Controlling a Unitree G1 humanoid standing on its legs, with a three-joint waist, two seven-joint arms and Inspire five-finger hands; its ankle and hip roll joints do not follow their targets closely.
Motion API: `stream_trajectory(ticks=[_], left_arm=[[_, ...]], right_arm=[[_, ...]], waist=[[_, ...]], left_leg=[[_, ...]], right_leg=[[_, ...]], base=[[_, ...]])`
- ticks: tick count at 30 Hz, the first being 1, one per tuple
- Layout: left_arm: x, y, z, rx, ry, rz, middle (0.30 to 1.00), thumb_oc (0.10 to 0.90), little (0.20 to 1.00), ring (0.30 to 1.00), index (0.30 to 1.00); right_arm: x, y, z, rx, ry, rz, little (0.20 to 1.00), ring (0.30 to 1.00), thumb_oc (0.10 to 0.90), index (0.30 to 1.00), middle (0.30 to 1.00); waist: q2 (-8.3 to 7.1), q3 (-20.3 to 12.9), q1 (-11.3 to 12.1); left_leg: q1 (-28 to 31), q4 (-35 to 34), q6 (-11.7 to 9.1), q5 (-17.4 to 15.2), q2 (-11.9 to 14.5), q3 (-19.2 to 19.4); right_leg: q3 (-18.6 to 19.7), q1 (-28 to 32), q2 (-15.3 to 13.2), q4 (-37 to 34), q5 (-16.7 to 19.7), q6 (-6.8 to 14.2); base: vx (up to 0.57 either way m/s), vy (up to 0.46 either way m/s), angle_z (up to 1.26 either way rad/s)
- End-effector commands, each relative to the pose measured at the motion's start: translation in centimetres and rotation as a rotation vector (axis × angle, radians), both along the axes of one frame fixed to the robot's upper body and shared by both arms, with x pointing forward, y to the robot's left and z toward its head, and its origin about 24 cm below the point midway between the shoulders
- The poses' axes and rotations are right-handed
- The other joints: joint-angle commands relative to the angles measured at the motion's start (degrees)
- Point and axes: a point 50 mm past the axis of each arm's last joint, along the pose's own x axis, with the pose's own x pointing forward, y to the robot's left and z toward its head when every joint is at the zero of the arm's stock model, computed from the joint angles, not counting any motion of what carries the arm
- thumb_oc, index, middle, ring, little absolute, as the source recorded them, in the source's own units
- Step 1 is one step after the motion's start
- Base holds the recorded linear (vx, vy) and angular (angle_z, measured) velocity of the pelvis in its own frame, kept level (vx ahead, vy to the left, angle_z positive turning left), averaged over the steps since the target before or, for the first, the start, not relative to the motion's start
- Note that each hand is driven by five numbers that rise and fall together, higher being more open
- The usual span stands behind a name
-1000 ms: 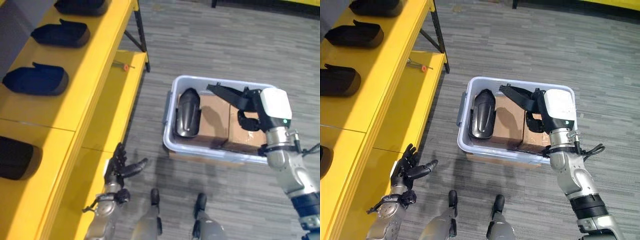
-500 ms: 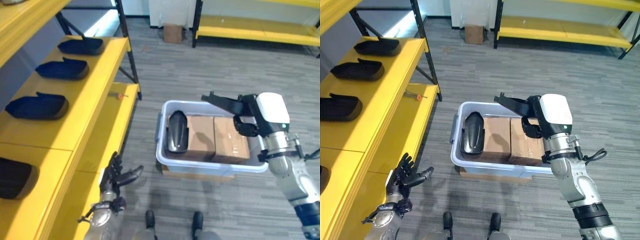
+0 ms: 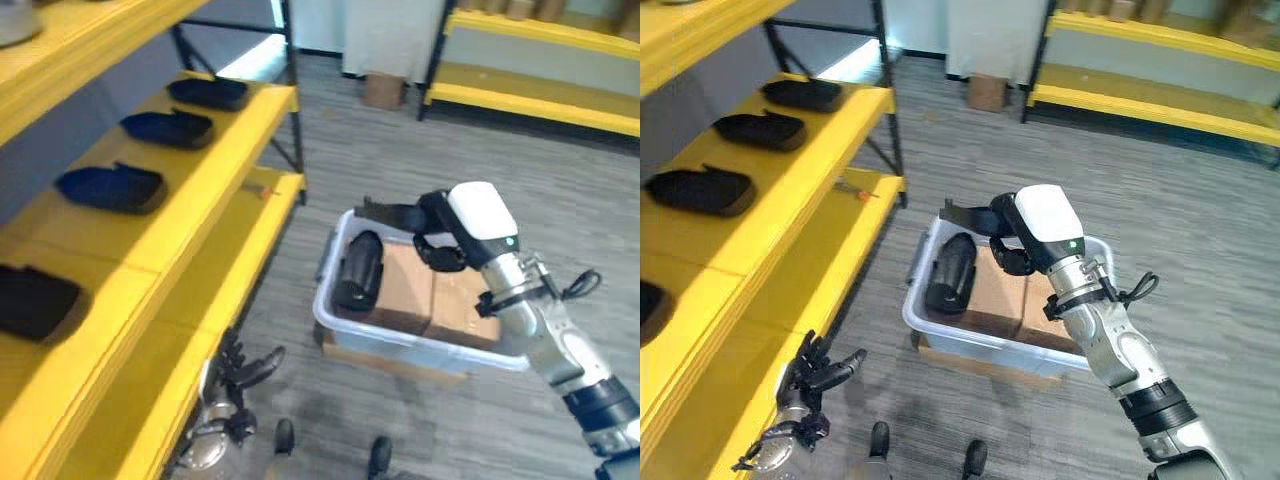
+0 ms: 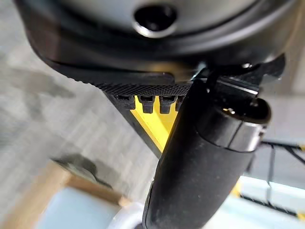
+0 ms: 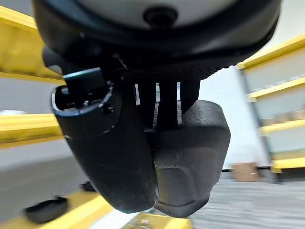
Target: Move parts from the plastic box to the shelf.
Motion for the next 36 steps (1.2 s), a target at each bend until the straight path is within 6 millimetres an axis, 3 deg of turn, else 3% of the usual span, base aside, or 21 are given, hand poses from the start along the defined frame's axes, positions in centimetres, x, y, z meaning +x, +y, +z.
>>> stream_trajectory(ticks=[1,2,3,4,5,6,7,8,10,14,19,20,26,29,31,32,33,34,35,36], left_arm=[[2.7,1.3,3.9,0.052,-0.214,-0.007,1.0,0.9,1.0,1.0,1.0],[2.4,1.4,3.8,0.048,-0.212,0.002,1.0,0.9,1.0,1.0,1.0],[2.4,1.4,3.8,0.049,-0.211,0.001,1.0,0.9,1.0,1.0,1.0],[2.9,1.2,4.2,0.057,-0.224,-0.031,1.0,0.9,1.0,1.0,1.0],[3.2,1.0,4.5,0.057,-0.239,-0.049,1.0,0.9,1.0,1.0,1.0],[3.5,0.7,4.9,0.056,-0.255,-0.079,1.0,0.9,1.0,1.0,1.0],[3.4,0.6,4.9,0.055,-0.253,-0.081,1.0,0.9,1.0,1.0,1.0],[3.6,0.5,5.0,0.06,-0.257,-0.095,1.0,0.9,1.0,1.0,1.0],[3.8,0.1,5.1,0.067,-0.259,-0.125,1.0,0.9,1.0,1.0,1.0],[3.7,1.2,5.7,0.147,-0.267,-0.124,1.0,0.9,1.0,1.0,1.0],[3.1,2.3,5.7,0.178,-0.255,-0.076,1.0,0.9,1.0,1.0,1.0],[2.6,2.7,5.5,0.189,-0.242,-0.057,1.0,0.9,1.0,1.0,1.0],[1.8,3.5,5.4,0.211,-0.228,-0.026,1.0,0.9,1.0,1.0,1.0],[1.4,3.8,5.3,0.233,-0.214,-0.019,1.0,0.9,1.0,1.0,1.0],[1.7,3.7,5.4,0.257,-0.215,-0.04,1.0,0.9,1.0,1.0,1.0],[1.8,3.7,5.4,0.257,-0.215,-0.04,1.0,0.9,1.0,1.0,1.0],[1.9,3.6,5.5,0.265,-0.216,-0.047,1.0,0.9,1.0,1.0,1.0],[2.2,3.4,5.4,0.267,-0.215,-0.06,1.0,0.9,1.0,1.0,1.0],[2.3,3.1,5.3,0.264,-0.215,-0.069,1.0,0.9,1.0,1.0,1.0],[2.4,3.1,5.3,0.263,-0.215,-0.071,1.0,0.9,1.0,1.0,1.0]], right_arm=[[-0.8,0.1,8.0,0.103,-0.404,0.028,0.3,0.3,0.4,0.3,0.3],[-1.2,-0.5,7.4,0.107,-0.388,0.005,0.3,0.3,0.4,0.3,0.3],[-1.2,-0.5,7.3,0.108,-0.387,0.004,0.3,0.3,0.4,0.3,0.3],[-1.4,-1.4,6.4,0.12,-0.355,-0.03,0.3,0.3,0.4,0.3,0.3],[-1.5,-1.7,6.1,0.125,-0.346,-0.043,0.3,0.3,0.4,0.3,0.3],[-1.8,-2.1,5.7,0.133,-0.333,-0.061,0.3,0.3,0.4,0.3,0.3],[-1.8,-2.1,5.7,0.132,-0.331,-0.061,0.3,0.3,0.4,0.3,0.3],[-2.1,-2.6,5.8,0.137,-0.346,-0.083,0.3,0.3,0.4,0.3,0.3],[-2.2,-3.2,5.5,0.132,-0.339,-0.117,0.3,0.3,0.4,0.3,0.3],[-2.1,-3.3,4.9,0.162,-0.321,-0.146,0.3,0.3,0.4,0.3,0.3],[-1.8,-2.7,4.3,0.18,-0.288,-0.134,0.3,0.3,0.4,0.3,0.3],[-1.6,-2.4,3.9,0.187,-0.265,-0.128,0.3,0.3,0.4,0.3,0.3],[-1.2,-1.5,3.6,0.19,-0.249,-0.108,0.3,0.3,0.4,0.3,0.3],[-1.2,-1.2,3.2,0.188,-0.232,-0.105,0.3,0.3,0.4,0.3,0.3],[-1.3,-1.3,2.7,0.18,-0.214,-0.113,0.3,0.3,0.4,0.3,0.3],[-1.3,-1.3,2.7,0.18,-0.214,-0.114,0.3,0.3,0.4,0.3,0.3],[-1.5,-1.5,2.5,0.177,-0.204,-0.118,0.3,0.3,0.4,0.3,0.3],[-1.9,-2.1,2.3,0.17,-0.203,-0.128,0.3,0.3,0.4,0.3,0.3],[-2.3,-2.3,2.2,0.174,-0.202,-0.129,0.3,0.3,0.4,0.3,0.3],[-2.3,-2.3,2.2,0.174,-0.202,-0.13,0.3,0.3,0.4,0.3,0.3]], waist=[[-3.8,-2.31,-1.35],[-4.03,-2.43,-1.5],[-4.04,-2.38,-1.49],[-4.43,-2.62,-1.66],[-4.57,-2.8,-1.85],[-4.31,-3.52,-2.55],[-4.36,-3.55,-2.64],[-4.16,-4.23,-3.52],[-3.58,-4.81,-3.6],[-4.87,-5.19,-2.94],[-6.43,-6.25,-1.36],[-7.6,-7.09,-0.47],[-9.2,-7.89,1.77],[-9.55,-7.79,2.1],[-9.35,-7.12,0.6],[-9.51,-7.25,0.86],[-9.26,-6.89,-0.4],[-8.25,-5.91,-2.65],[-7.83,-5.56,-3.2],[-7.79,-5.62,-3.14]], left_leg=[[2.14,-0.14,-7.4,18.95,6.29,6.33],[3.94,3.88,-7.26,17.14,7.96,7.12],[3.84,4.33,-7.29,16.82,8.03,6.95],[6.15,9.7,-6.41,13.17,8.59,6.81],[6.95,11.15,-5.97,11.14,8.27,6.19],[8.91,9.72,-5.05,5.16,6.23,5.59],[9.13,9.55,-4.77,4.83,5.95,5.6],[9.78,7.39,-3.72,2.24,4.85,7.7],[10.29,5.77,-3.0,0.39,2.54,8.24],[12.13,3.66,-0.19,-2.37,-2.85,7.05],[12.64,1.55,1.66,-3.69,-7.0,5.55],[12.64,0.62,2.43,-4.04,-8.72,4.54],[12.23,1.15,4.67,-6.0,-12.46,2.39],[12.57,1.55,5.97,-6.81,-14.11,1.44],[12.89,0.78,7.51,-5.86,-15.77,0.75],[12.83,0.56,7.6,-5.71,-15.97,1.02],[13.11,-0.06,7.88,-5.24,-16.32,-0.02],[13.75,-0.67,8.35,-4.3,-16.47,-2.46],[14.04,-1.0,8.51,-4.1,-16.67,-3.11],[13.89,-1.06,8.45,-3.88,-16.59,-3.1]], right_leg=[[-0.74,-0.61,-4.92,5.75,-6.96,5.03],[-2.4,-0.21,-5.67,6.41,-6.9,4.59],[-2.48,-0.07,-5.68,6.49,-7.0,4.6],[-6.26,0.3,-7.82,8.03,-7.31,4.32],[-7.51,0.33,-8.85,8.91,-7.29,4.53],[-9.72,0.59,-10.76,10.74,-7.14,5.62],[-9.83,0.69,-11.1,11.0,-7.18,5.93],[-11.08,0.73,-12.61,11.97,-6.49,6.88],[-12.46,0.78,-15.36,14.0,-5.32,8.0],[-11.86,1.69,-20.62,15.53,-1.09,11.59],[-12.36,2.74,-23.53,14.23,3.14,14.12],[-13.27,3.71,-24.51,12.95,5.42,15.1],[-13.86,5.01,-27.07,12.15,9.86,16.11],[-11.65,4.59,-28.33,13.59,11.44,16.11],[-5.44,2.38,-28.11,17.1,12.22,14.79],[-4.91,1.72,-28.39,17.6,12.08,14.82],[0.66,-0.19,-26.21,19.05,11.48,13.96],[8.74,-4.03,-20.17,21.85,8.21,11.73],[10.16,-5.77,-17.32,23.0,5.74,10.73],[10.07,-5.96,-17.26,23.05,5.78,10.48]], base=[[-0.05,-0.033,2.03],[-0.04,0.004,1.28],[-0.11,0.075,1.3],[-0.1,0.122,0.74],[-0.11,0.229,1.35],[-0.01,0.18,1.24],[0.01,0.237,1.59],[0.03,0.234,1.13],[0.04,0.365,1.18],[0.06,0.349,0.52],[0.03,0.218,0.18],[0.06,0.266,0.51],[0.03,0.171,0.25],[0.02,0.216,0.25],[-0.03,0.242,0.19],[-0.04,0.242,0.36],[0.01,0.195,0.72],[0.02,0.236,0.71],[0.01,0.157,0.4],[0.02,0.069,0.42]])
